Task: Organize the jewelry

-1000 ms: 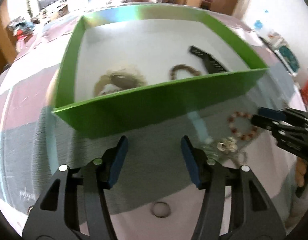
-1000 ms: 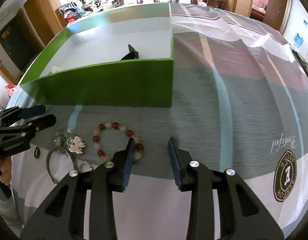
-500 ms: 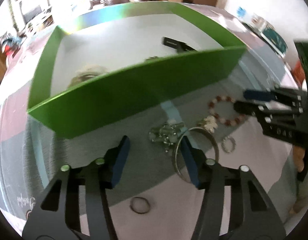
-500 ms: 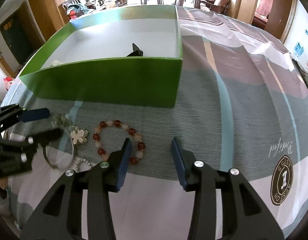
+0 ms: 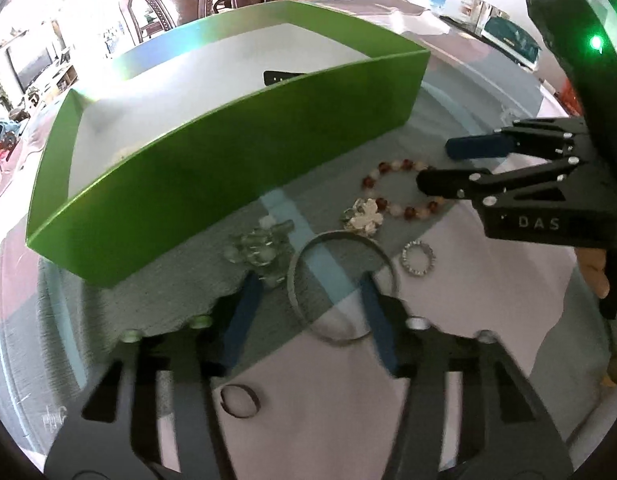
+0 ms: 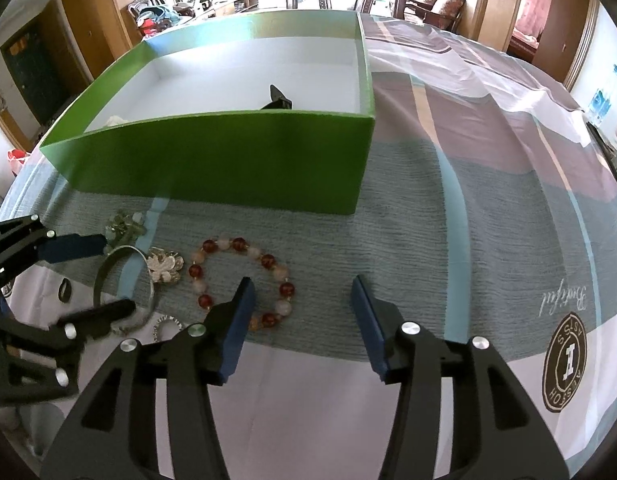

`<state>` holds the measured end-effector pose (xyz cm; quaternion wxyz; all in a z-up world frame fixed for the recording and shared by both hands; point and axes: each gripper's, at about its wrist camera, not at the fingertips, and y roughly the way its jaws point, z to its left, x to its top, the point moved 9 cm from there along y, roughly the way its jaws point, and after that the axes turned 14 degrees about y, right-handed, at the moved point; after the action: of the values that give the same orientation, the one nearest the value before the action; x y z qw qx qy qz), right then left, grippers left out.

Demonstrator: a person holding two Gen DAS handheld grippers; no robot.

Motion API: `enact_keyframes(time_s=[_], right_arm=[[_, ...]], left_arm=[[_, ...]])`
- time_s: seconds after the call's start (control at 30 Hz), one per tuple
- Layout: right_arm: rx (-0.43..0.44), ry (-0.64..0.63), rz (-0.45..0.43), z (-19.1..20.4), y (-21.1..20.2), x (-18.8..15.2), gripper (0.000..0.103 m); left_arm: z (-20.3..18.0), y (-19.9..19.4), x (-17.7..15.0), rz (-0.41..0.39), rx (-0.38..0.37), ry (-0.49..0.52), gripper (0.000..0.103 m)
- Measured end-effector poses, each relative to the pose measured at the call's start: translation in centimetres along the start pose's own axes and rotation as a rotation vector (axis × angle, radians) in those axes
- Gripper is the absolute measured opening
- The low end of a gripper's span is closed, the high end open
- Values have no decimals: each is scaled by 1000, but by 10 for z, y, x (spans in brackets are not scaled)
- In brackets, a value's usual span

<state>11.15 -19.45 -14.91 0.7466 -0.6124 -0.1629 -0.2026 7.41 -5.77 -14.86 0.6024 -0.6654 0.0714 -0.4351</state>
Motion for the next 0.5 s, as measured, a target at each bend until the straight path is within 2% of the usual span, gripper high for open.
enact_keyframes(time_s=[0.17, 0.27, 0.37, 0.5], right_arm=[[1, 4, -1, -1, 1, 1, 52], [-3, 6, -2, -1, 1, 2, 55], [-6, 5, -2, -1, 2, 2, 56], [-7, 5, -3, -1, 2, 2, 56]], left_arm=[[-3, -4, -3, -13, -73, -6, 39], [-9, 1, 3, -19, -97, -8, 47], [11, 2, 3, -24, -41, -87, 50], [45, -1, 2, -62, -31, -258, 50]])
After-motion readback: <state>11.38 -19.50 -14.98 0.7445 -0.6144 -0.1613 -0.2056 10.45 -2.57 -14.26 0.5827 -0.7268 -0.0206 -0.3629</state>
